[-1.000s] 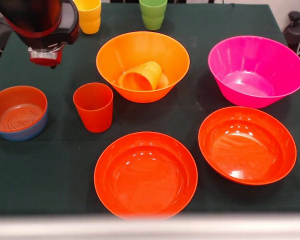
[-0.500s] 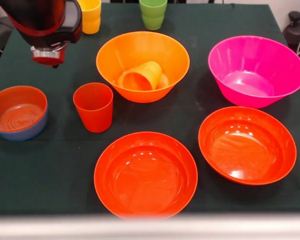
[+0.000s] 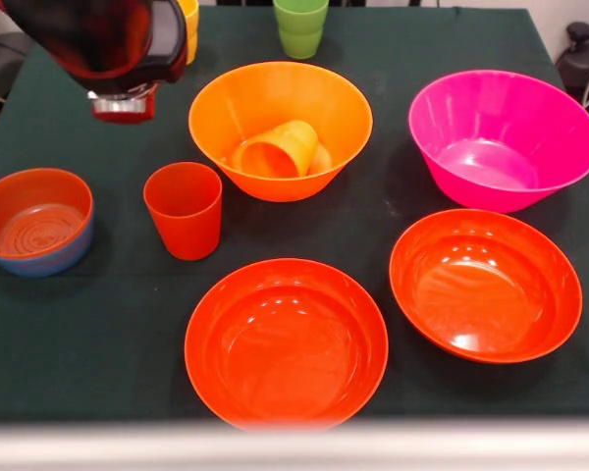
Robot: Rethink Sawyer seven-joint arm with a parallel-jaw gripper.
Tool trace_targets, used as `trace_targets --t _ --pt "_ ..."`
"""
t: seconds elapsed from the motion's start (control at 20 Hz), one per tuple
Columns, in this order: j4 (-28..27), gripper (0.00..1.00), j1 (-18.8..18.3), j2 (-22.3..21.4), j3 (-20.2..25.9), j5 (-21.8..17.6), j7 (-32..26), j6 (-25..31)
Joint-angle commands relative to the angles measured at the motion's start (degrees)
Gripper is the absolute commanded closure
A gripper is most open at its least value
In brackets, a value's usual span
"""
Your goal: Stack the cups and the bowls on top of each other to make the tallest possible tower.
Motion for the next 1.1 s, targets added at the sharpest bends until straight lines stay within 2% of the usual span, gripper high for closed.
trace_targets --t 0.05,0.3,0.55,0.9,1.05,1.1 --pt "-9.17 0.0 1.02 4.66 3.79 1.47 9.81 3.46" --pt "-17.34 0.0 -1.1 8.28 2.49 3.53 10.36 7.58" --pt "-24.3 0.0 -2.34 10.96 -1.34 6.57 11.62 13.05" --pt "-28.04 0.0 -2.88 13.02 -5.98 9.97 11.98 14.79" --pt "-28.95 0.0 -2.7 13.4 -8.49 9.48 10.32 14.57" --pt "-28.59 1.0 -2.65 13.57 -9.37 10.76 10.35 14.37"
